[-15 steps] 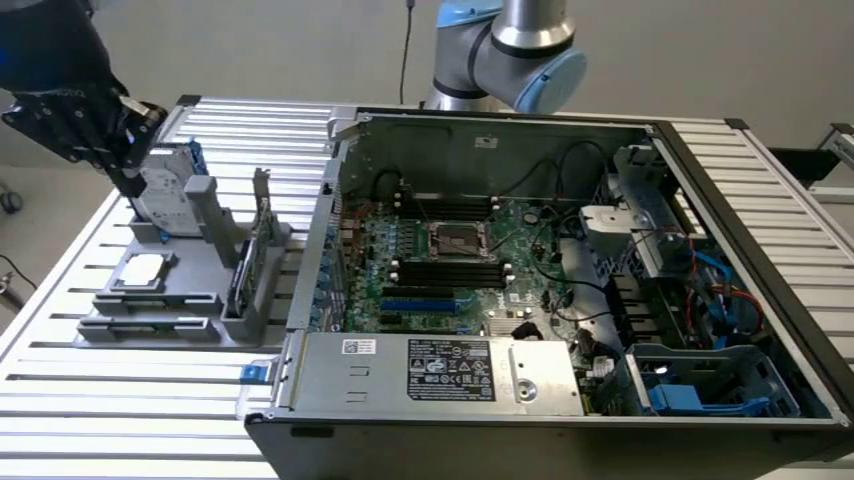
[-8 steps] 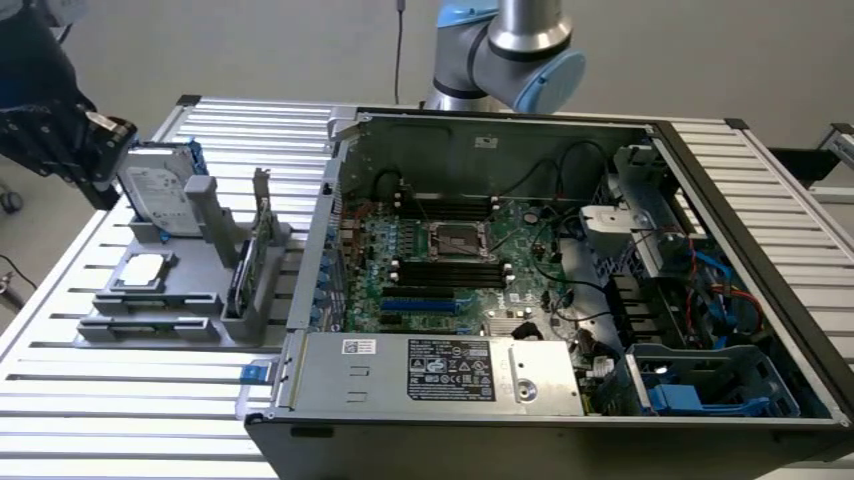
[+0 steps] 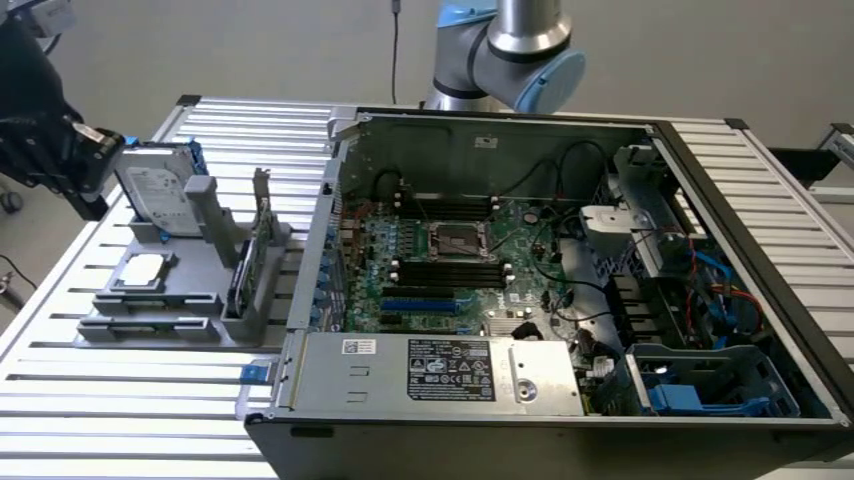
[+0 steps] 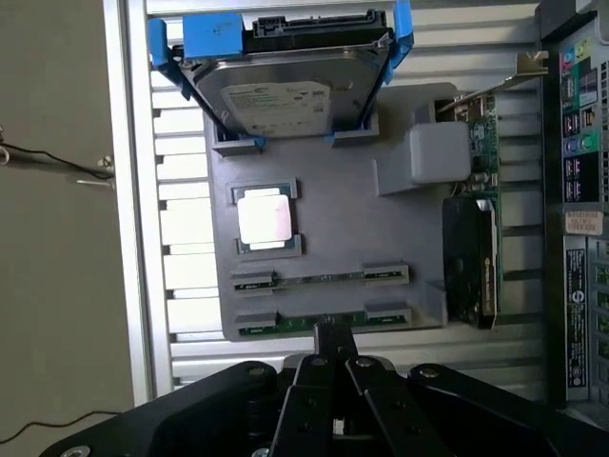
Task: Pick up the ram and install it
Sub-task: 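Reach for the ram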
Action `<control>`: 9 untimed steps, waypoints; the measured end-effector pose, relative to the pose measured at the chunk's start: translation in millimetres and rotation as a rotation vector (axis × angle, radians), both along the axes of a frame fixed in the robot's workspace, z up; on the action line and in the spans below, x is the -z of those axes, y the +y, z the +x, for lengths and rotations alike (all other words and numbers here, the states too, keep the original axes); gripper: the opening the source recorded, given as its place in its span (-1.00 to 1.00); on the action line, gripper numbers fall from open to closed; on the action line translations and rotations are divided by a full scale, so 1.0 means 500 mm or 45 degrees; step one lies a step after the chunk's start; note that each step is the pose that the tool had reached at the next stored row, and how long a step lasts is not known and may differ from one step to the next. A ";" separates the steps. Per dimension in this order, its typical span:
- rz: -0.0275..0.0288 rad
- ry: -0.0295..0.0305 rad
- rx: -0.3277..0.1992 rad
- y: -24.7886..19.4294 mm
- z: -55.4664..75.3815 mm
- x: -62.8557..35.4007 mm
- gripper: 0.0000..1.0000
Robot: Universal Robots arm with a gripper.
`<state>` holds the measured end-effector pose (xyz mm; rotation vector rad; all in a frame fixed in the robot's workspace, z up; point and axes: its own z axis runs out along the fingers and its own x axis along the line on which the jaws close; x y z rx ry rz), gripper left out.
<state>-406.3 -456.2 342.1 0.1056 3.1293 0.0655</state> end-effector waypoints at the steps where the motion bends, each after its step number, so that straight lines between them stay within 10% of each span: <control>1: -0.0020 0.0004 -0.004 -0.0007 0.000 0.001 -0.79; 9: -0.0189 0.0011 -0.027 -0.0016 0.000 0.005 -0.79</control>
